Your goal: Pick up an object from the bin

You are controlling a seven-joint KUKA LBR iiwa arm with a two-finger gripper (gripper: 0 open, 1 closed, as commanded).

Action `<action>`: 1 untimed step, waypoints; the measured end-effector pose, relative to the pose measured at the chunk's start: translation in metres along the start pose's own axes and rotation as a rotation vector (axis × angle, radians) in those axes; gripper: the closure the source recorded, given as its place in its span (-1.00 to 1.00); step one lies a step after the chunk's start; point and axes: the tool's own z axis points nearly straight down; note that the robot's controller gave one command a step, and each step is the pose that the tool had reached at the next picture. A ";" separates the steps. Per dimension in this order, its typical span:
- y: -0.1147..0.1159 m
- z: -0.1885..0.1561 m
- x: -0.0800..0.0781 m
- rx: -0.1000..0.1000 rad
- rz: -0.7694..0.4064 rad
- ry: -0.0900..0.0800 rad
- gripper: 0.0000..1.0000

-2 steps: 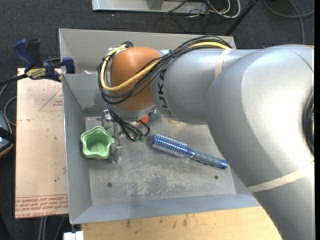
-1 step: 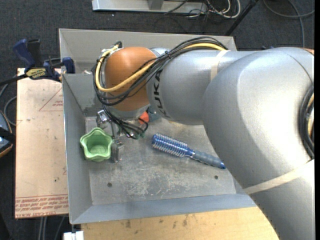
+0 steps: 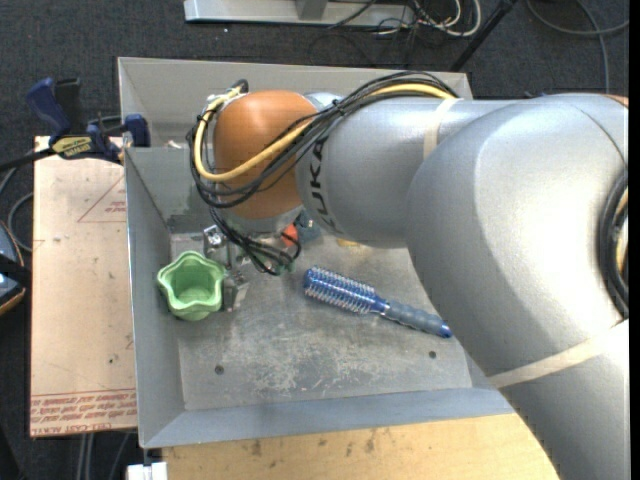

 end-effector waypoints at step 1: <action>0.009 0.002 -0.038 -0.021 0.128 -0.017 1.00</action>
Offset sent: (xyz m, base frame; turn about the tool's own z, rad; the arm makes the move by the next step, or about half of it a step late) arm 0.0276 0.0237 -0.0063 0.1275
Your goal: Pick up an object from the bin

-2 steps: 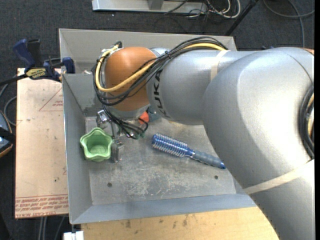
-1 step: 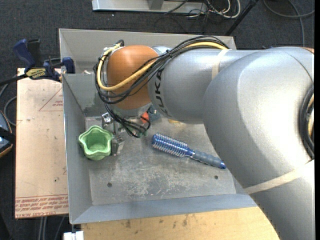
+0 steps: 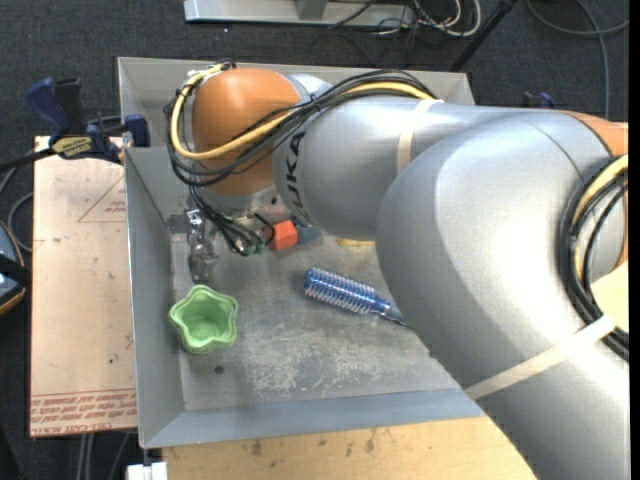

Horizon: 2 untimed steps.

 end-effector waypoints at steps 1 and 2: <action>-0.006 -0.049 0.043 -0.001 0.184 0.006 1.00; -0.006 -0.047 0.044 -0.001 0.184 0.009 -1.00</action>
Offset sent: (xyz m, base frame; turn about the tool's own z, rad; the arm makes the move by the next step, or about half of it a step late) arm -0.0410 -0.0195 0.0467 0.1846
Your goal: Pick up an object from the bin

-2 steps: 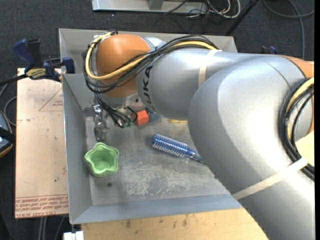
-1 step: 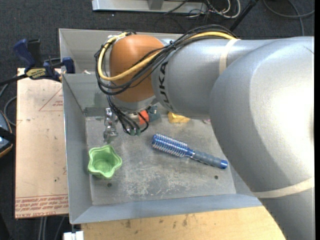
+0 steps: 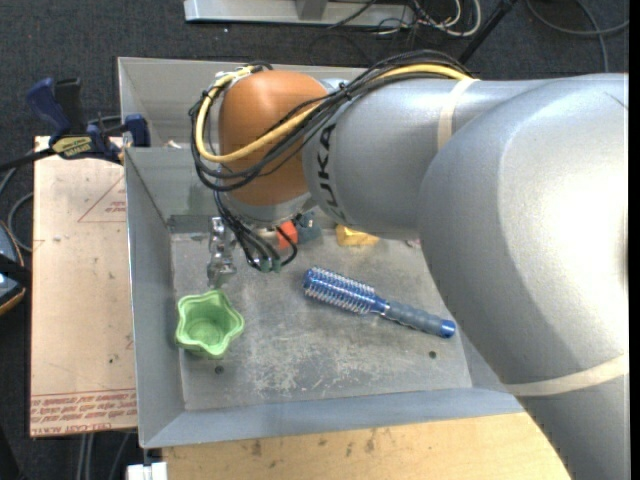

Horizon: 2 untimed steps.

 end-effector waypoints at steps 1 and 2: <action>0.006 0.051 0.058 -0.001 -0.271 -0.010 -1.00; 0.033 0.042 0.109 0.007 -0.620 0.000 -1.00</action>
Offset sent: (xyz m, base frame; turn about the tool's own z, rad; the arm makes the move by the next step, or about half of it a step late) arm -0.0615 -0.0026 -0.0562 -0.2740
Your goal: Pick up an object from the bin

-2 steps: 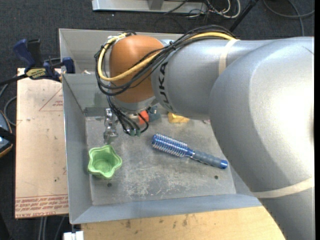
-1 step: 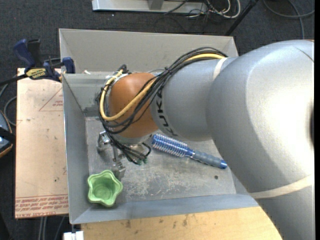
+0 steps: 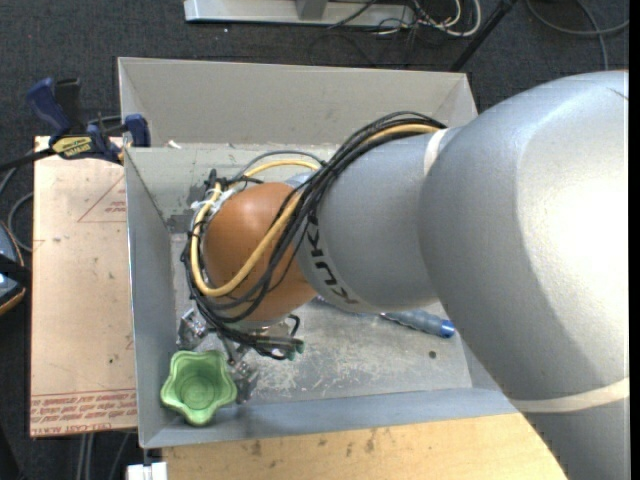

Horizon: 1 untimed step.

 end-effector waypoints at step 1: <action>0.003 0.000 -0.001 -0.005 0.001 -0.006 1.00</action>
Offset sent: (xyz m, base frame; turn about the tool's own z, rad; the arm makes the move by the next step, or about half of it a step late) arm 0.0000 0.0000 0.0000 0.0000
